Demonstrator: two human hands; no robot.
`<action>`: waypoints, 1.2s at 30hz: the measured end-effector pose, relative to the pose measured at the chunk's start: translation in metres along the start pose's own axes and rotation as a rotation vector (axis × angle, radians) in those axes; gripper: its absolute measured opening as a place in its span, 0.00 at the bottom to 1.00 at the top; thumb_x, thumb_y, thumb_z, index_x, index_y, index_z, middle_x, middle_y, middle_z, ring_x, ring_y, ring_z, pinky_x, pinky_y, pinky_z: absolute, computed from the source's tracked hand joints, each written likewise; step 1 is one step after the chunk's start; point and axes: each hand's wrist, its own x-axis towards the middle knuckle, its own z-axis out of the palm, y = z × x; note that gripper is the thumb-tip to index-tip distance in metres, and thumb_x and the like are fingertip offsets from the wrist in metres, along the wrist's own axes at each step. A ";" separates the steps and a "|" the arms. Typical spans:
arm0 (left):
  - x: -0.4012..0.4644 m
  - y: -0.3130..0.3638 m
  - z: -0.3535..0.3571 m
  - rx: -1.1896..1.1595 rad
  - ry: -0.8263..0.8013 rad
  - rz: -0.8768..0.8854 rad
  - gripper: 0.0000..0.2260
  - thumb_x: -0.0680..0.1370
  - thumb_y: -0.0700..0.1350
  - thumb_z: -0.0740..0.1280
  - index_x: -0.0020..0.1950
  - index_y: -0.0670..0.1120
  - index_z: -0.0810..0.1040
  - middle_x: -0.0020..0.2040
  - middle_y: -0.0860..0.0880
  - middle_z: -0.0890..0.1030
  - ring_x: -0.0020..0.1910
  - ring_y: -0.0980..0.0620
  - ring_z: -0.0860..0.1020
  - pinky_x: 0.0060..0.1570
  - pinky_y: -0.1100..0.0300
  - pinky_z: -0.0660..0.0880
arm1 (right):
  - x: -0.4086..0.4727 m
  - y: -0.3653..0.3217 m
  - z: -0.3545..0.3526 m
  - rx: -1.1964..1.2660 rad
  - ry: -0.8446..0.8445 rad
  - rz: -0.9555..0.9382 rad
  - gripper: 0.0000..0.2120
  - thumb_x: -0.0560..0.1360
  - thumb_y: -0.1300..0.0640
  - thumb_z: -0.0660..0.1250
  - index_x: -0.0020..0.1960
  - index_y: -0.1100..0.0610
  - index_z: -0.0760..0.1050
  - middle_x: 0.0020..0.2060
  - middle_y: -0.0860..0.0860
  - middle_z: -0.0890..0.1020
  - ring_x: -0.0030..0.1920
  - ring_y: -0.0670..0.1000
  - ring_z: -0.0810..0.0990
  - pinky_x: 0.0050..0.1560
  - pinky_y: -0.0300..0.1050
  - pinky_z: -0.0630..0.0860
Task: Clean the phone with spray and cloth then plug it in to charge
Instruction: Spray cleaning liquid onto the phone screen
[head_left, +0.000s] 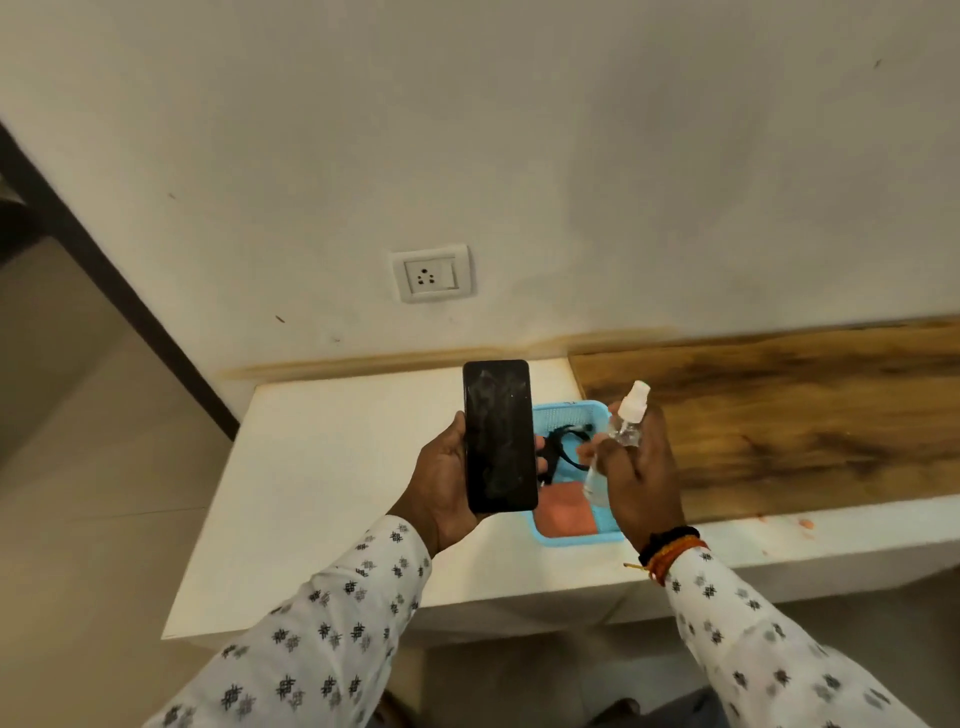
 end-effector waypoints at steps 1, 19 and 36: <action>-0.002 0.004 0.000 -0.004 0.006 0.007 0.33 0.82 0.64 0.48 0.65 0.41 0.81 0.62 0.36 0.80 0.56 0.38 0.79 0.56 0.44 0.79 | 0.000 -0.009 0.006 0.046 -0.001 -0.013 0.15 0.74 0.53 0.63 0.56 0.39 0.68 0.42 0.44 0.80 0.40 0.48 0.83 0.37 0.40 0.79; -0.039 0.035 -0.016 0.068 0.130 0.125 0.29 0.83 0.61 0.46 0.71 0.45 0.74 0.59 0.38 0.80 0.53 0.39 0.80 0.66 0.38 0.69 | 0.000 -0.087 0.074 0.501 -0.526 -0.013 0.31 0.76 0.62 0.60 0.74 0.38 0.59 0.45 0.63 0.75 0.27 0.59 0.74 0.28 0.52 0.77; -0.032 0.035 -0.018 0.067 0.102 0.105 0.29 0.82 0.63 0.48 0.66 0.47 0.79 0.59 0.40 0.82 0.58 0.38 0.79 0.66 0.38 0.69 | 0.002 -0.081 0.076 0.115 -0.346 -0.045 0.31 0.74 0.61 0.67 0.69 0.34 0.63 0.43 0.49 0.81 0.31 0.55 0.80 0.28 0.54 0.81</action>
